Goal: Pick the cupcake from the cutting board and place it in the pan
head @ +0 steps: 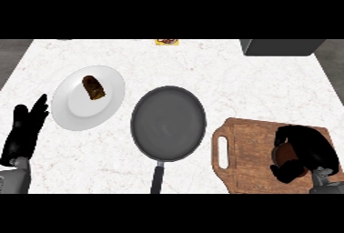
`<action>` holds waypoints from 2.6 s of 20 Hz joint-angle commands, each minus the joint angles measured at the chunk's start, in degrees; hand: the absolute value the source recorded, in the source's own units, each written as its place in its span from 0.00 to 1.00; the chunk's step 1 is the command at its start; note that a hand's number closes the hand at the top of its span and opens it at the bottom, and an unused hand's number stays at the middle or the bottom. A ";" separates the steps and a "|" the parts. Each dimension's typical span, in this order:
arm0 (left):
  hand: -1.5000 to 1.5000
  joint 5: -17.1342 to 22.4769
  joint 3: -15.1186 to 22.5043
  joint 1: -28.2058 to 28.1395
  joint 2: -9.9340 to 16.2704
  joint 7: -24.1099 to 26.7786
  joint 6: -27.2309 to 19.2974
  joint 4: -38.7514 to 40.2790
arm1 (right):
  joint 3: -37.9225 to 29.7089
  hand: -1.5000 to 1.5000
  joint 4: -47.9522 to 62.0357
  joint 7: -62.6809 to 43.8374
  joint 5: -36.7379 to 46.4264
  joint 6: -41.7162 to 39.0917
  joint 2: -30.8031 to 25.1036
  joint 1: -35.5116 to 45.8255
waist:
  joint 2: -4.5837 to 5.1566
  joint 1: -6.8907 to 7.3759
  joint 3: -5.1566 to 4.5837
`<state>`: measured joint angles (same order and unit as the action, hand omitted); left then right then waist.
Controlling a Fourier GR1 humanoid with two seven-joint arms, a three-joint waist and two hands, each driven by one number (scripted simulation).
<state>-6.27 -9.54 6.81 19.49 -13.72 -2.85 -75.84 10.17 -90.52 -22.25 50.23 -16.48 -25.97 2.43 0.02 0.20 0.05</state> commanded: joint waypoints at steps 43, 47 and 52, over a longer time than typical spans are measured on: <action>0.50 -3.96 1.44 1.65 -4.56 2.39 -0.58 1.66 | 14.71 1.00 46.23 21.37 -19.62 32.83 25.94 42.11 | 0.61 2.54 -0.02; 0.50 -3.40 2.00 4.62 -3.83 -2.53 0.85 -0.60 | 20.46 1.00 52.66 23.48 -28.61 36.65 25.96 45.06 | 0.86 4.12 0.03; 0.50 -3.64 0.92 7.52 -2.10 -1.50 1.50 2.82 | 20.10 0.00 57.97 28.40 -38.54 34.15 25.96 45.36 | 1.51 5.26 0.05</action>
<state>-9.41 -8.40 11.52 16.76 -14.17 -1.27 -74.54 27.46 -36.86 4.30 18.37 17.43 -0.05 46.80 1.28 4.89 0.08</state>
